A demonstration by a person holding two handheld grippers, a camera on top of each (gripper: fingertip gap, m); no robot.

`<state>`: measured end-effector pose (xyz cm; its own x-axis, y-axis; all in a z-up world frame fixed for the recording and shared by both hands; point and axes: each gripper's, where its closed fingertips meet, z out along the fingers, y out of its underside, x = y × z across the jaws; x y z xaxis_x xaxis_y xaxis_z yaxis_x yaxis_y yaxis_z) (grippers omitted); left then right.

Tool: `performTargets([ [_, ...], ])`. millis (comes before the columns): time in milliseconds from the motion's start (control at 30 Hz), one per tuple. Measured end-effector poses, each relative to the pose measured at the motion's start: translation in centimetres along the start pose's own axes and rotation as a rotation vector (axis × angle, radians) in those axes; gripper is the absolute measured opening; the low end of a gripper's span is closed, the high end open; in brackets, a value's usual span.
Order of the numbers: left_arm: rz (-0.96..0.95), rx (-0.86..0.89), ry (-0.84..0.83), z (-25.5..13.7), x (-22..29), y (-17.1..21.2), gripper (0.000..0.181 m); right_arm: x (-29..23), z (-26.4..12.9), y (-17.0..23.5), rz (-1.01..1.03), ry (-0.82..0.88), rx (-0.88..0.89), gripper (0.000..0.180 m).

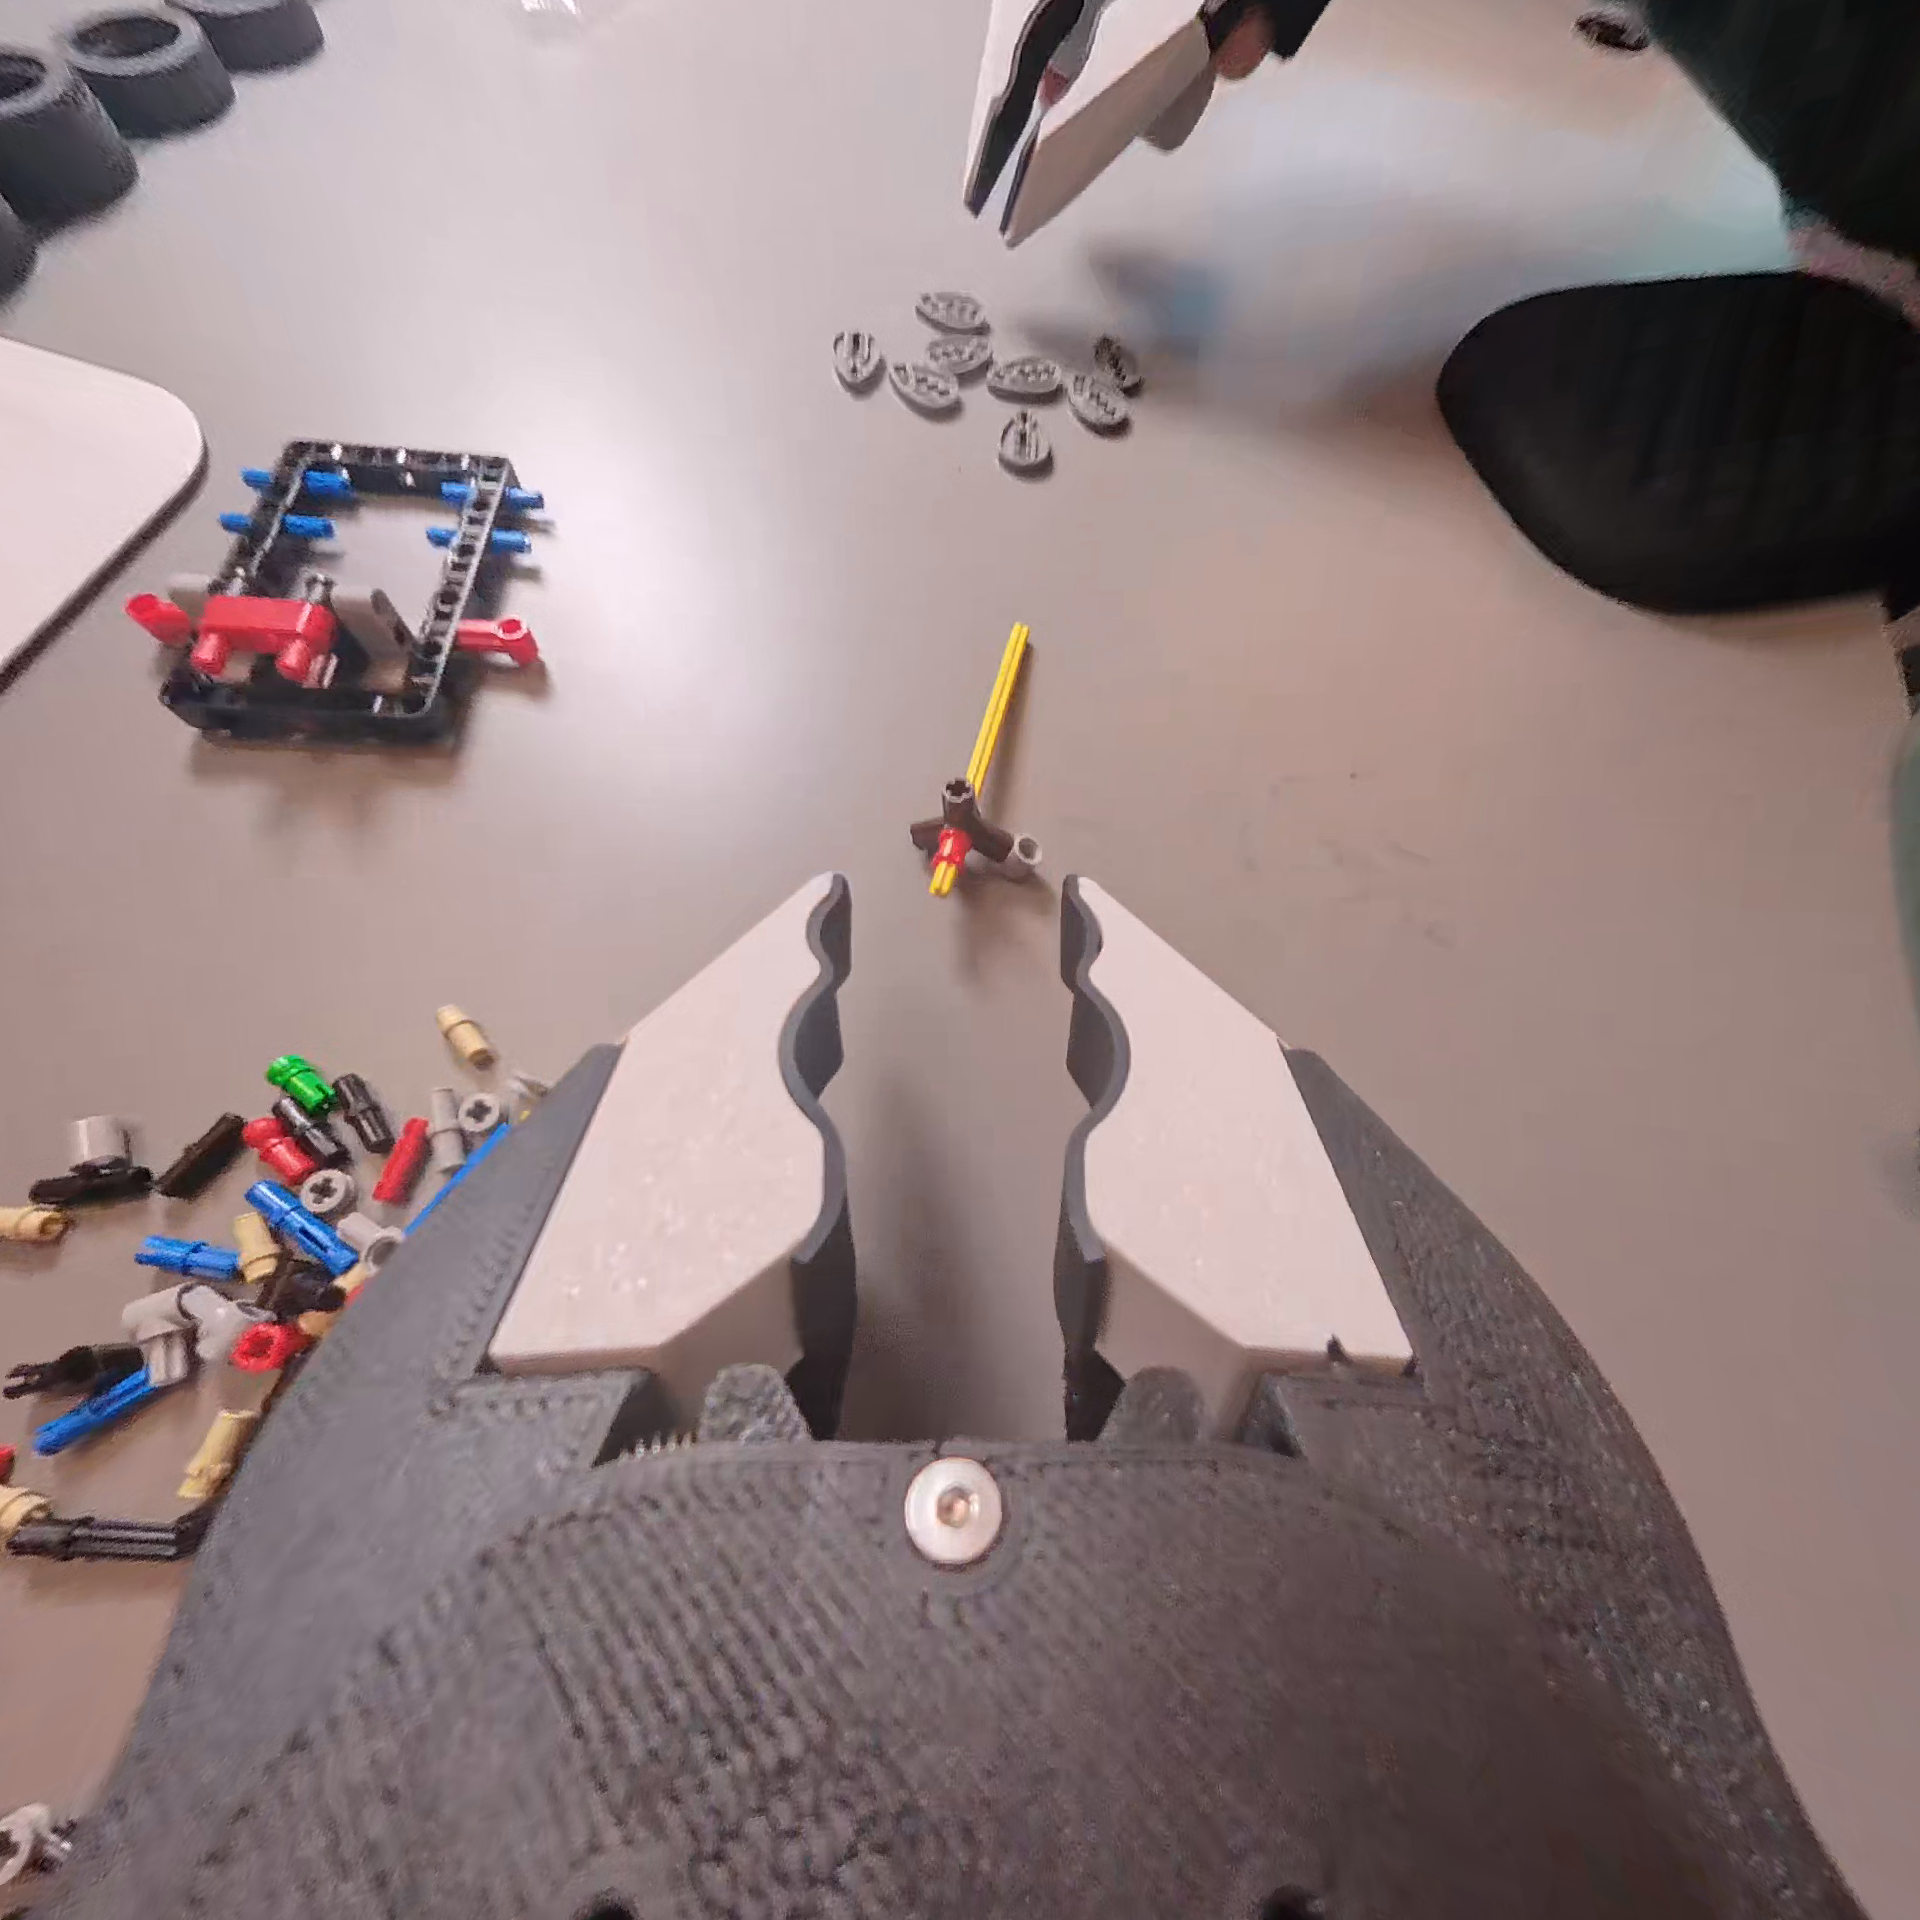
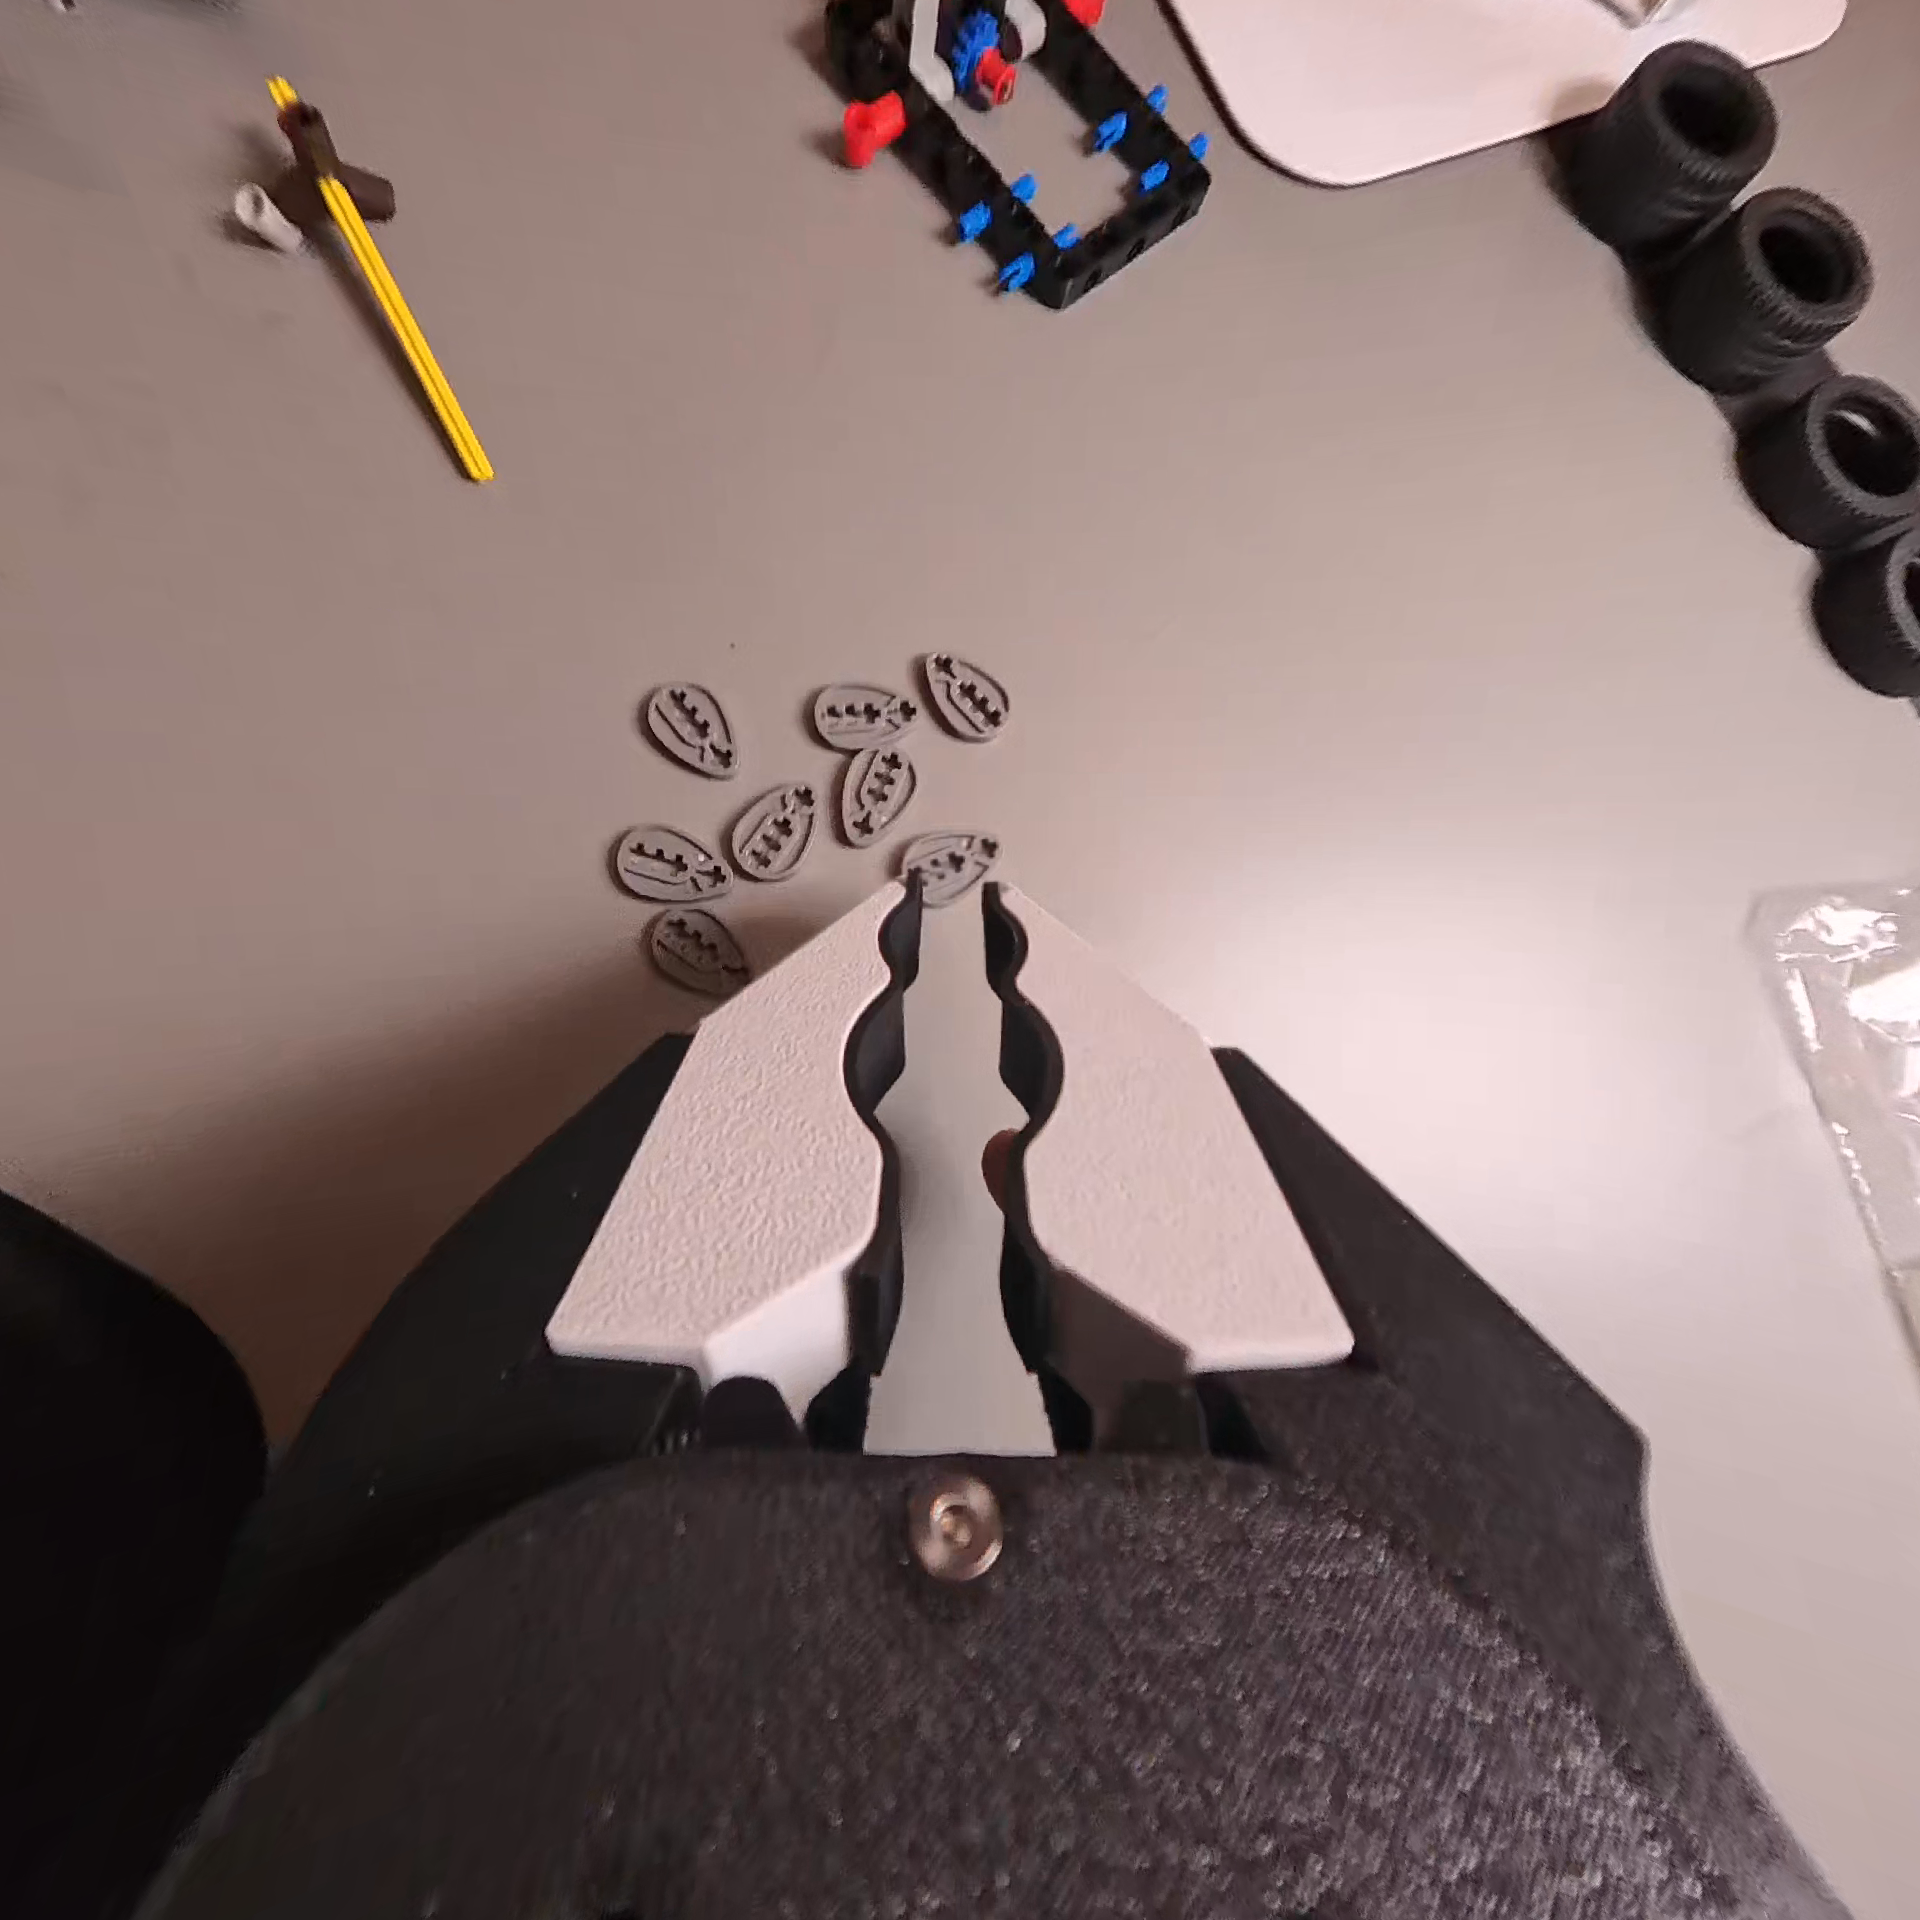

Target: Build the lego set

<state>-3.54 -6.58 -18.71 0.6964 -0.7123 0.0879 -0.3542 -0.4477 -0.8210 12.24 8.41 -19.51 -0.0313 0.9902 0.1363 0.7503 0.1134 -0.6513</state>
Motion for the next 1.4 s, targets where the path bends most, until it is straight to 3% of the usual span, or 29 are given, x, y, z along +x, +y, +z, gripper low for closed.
performTargets([
  [33,0.003,-0.02,-0.006,0.2,-0.1,0.4,0.038,-0.1,0.2,0.3,-0.006,-0.005,-0.015,0.009],
  [333,0.092,-0.119,-0.053,1.7,-0.2,2.0,0.026,-0.6,2.2,0.8,0.008,-0.117,-0.11,0.027],
  [400,0.108,-0.117,-0.063,1.9,-0.2,2.0,0.022,-0.4,2.4,0.7,0.021,-0.133,-0.111,0.019],
  [600,0.1,-0.086,-0.084,1.2,-0.7,1.6,0.023,0.3,2.2,0.5,-0.027,-0.098,-0.115,0.018],
  [833,-0.019,0.132,-0.084,-0.3,-1.6,-1.7,0.027,-5.0,0.4,-6.3,-0.367,-0.034,0.141,0.017],
  [1033,-0.11,0.244,-0.002,0.3,0.4,-3.6,0.026,-9.3,0.2,-10.1,-0.498,-0.051,0.261,0.018],
  [1400,-0.254,0.328,0.214,1.2,4.8,-6.2,0.023,-14.2,1.3,-12.6,-0.647,-0.098,0.312,0.018],
])
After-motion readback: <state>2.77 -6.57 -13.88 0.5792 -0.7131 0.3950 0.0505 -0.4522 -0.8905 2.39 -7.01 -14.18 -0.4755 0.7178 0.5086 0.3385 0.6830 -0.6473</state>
